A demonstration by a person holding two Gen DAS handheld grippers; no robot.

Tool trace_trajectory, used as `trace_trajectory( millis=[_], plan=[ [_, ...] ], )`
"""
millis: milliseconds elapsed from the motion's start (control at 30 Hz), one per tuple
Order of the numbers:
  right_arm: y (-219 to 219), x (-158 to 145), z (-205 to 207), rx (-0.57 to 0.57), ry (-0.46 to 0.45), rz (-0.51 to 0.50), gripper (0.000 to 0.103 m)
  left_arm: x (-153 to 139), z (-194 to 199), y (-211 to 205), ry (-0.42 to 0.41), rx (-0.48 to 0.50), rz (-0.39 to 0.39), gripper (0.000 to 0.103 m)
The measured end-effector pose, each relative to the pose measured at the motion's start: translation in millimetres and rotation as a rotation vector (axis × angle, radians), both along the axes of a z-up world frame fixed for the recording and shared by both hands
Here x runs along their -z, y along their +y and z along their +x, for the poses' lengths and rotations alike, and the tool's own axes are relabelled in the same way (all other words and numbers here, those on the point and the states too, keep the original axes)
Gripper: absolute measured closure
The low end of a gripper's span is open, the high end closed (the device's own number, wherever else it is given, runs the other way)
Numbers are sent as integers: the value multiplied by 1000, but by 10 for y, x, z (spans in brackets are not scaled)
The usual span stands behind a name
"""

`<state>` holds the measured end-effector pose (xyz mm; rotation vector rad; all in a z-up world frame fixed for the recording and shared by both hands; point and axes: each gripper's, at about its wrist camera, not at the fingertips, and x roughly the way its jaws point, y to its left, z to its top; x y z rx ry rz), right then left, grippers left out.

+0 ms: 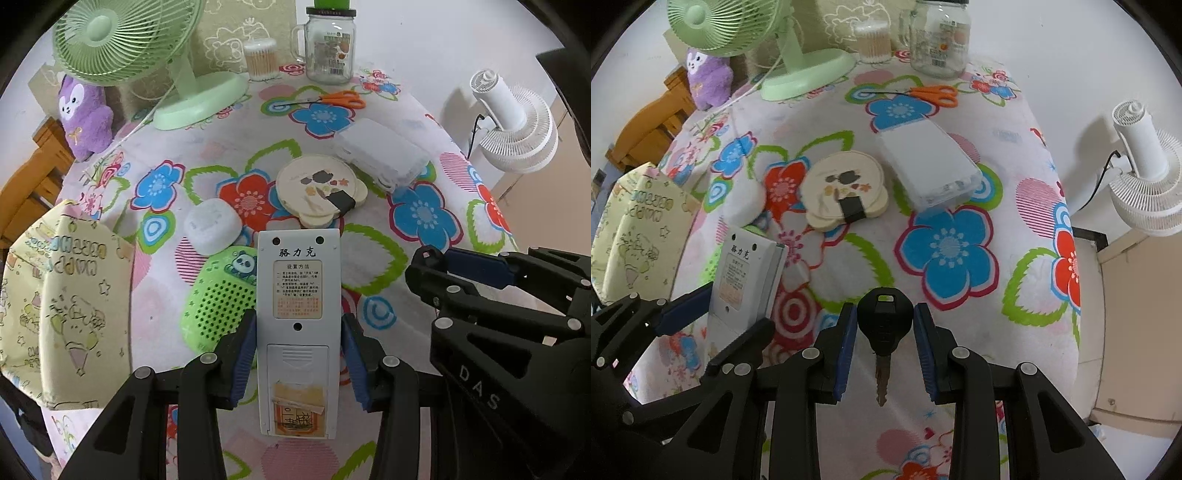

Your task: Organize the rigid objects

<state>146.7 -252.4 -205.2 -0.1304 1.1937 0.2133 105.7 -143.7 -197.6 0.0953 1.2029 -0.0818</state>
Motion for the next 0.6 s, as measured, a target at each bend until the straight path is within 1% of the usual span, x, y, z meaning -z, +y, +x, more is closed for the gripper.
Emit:
trace_trajectory(
  millis=[167,600],
  plan=[
    [88,-114,-73,-1,-12,2,69,-131,-73,79,-13,-5,-4,57],
    [278,-541,-280,9,-68,2,69,-535,-213,258,-58,9,-26,57]
  ],
)
